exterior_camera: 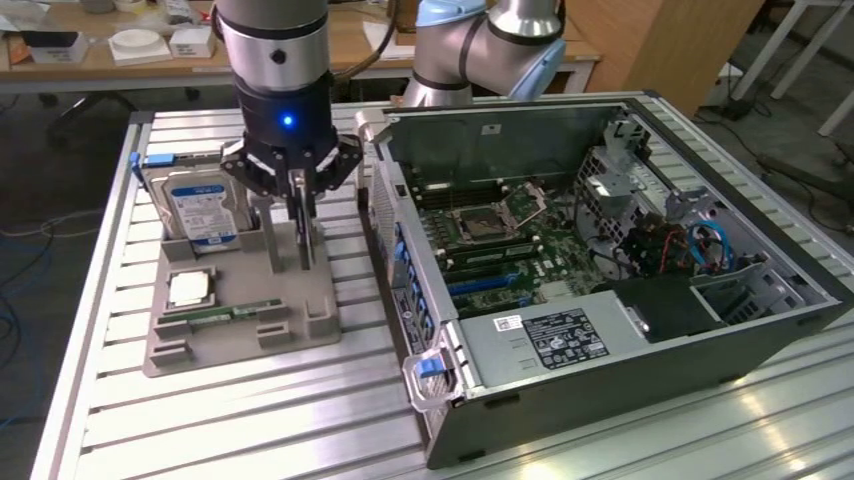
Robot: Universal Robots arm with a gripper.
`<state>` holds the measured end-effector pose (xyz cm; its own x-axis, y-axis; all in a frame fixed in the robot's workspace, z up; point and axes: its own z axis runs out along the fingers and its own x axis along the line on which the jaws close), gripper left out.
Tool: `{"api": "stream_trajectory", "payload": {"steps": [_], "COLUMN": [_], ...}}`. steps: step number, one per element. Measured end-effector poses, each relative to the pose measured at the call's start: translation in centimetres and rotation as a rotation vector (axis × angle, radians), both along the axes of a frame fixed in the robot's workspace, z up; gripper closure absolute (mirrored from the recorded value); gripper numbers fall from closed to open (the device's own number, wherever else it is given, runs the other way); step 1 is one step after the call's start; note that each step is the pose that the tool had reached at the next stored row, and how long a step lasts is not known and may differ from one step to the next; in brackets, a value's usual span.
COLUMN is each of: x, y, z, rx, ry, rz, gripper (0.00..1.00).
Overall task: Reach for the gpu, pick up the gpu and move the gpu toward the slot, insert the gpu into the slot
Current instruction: 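Pick up the gpu and move the gpu toward the slot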
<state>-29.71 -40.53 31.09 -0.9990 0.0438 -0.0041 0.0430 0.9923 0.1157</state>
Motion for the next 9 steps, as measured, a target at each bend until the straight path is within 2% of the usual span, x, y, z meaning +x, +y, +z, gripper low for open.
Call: {"api": "stream_trajectory", "payload": {"steps": [4, 9], "x": [0.0, 0.0], "y": [0.00, 0.00], "z": [0.76, 1.40], "rx": [0.0112, 0.0288], "ry": [0.0000, 0.0000], "rz": [0.007, 0.014], "gripper": [0.74, 0.74]}}
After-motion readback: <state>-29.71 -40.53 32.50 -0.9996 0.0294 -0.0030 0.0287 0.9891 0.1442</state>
